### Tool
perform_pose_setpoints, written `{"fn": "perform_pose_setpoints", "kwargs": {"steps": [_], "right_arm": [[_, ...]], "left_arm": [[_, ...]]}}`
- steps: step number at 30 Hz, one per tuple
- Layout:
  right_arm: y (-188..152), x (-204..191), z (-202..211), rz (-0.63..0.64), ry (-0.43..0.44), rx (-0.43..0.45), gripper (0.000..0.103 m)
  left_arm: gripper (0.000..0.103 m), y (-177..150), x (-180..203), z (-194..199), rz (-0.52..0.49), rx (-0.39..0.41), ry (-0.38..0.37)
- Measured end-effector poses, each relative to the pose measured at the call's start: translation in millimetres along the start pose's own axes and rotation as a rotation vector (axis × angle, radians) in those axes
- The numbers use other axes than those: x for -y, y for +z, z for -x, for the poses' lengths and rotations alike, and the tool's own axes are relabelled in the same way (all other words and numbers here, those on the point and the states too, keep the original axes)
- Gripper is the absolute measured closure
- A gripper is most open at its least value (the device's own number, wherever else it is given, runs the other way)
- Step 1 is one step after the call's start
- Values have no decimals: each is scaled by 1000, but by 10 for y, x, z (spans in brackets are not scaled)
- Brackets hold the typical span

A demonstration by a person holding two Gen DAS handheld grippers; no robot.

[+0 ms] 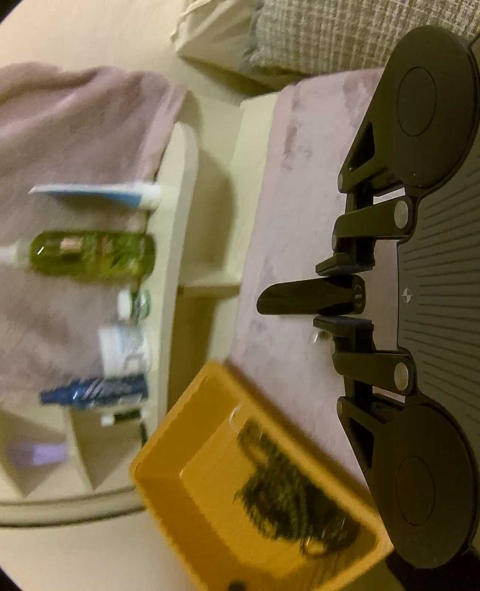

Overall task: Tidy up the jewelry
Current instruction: 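Grasp the black cylinder with the right gripper, then carry the black cylinder into the orange tray and open the right gripper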

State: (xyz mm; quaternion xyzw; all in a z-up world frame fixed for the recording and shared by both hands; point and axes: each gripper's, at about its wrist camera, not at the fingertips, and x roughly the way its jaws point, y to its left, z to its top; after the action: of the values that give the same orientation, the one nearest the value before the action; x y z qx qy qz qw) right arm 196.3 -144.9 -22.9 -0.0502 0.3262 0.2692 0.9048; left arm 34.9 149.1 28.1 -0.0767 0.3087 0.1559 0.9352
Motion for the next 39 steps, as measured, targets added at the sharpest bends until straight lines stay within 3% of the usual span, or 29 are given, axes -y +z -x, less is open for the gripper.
{"fn": "perform_pose_setpoints", "kwargs": {"steps": [13, 22, 36, 37, 38, 39], "right_arm": [[311, -839, 49, 153, 335, 14, 80], [280, -1337, -146, 248, 405, -18, 80], [234, -1551, -310, 221, 469, -49, 80], [235, -1534, -309, 205, 477, -43, 73], [239, -1511, -303, 189, 477, -38, 55], [245, -1497, -288, 178, 473, -32, 48]], "left_arm": [[95, 0, 3, 6, -3, 2, -5], [95, -5, 1, 7, 3, 3, -9], [95, -11, -11, 16, 9, 3, -14], [95, -12, -16, 15, 9, 2, -13], [95, -14, -19, 15, 9, 2, -14], [95, -15, -22, 13, 10, 2, -14]]}}
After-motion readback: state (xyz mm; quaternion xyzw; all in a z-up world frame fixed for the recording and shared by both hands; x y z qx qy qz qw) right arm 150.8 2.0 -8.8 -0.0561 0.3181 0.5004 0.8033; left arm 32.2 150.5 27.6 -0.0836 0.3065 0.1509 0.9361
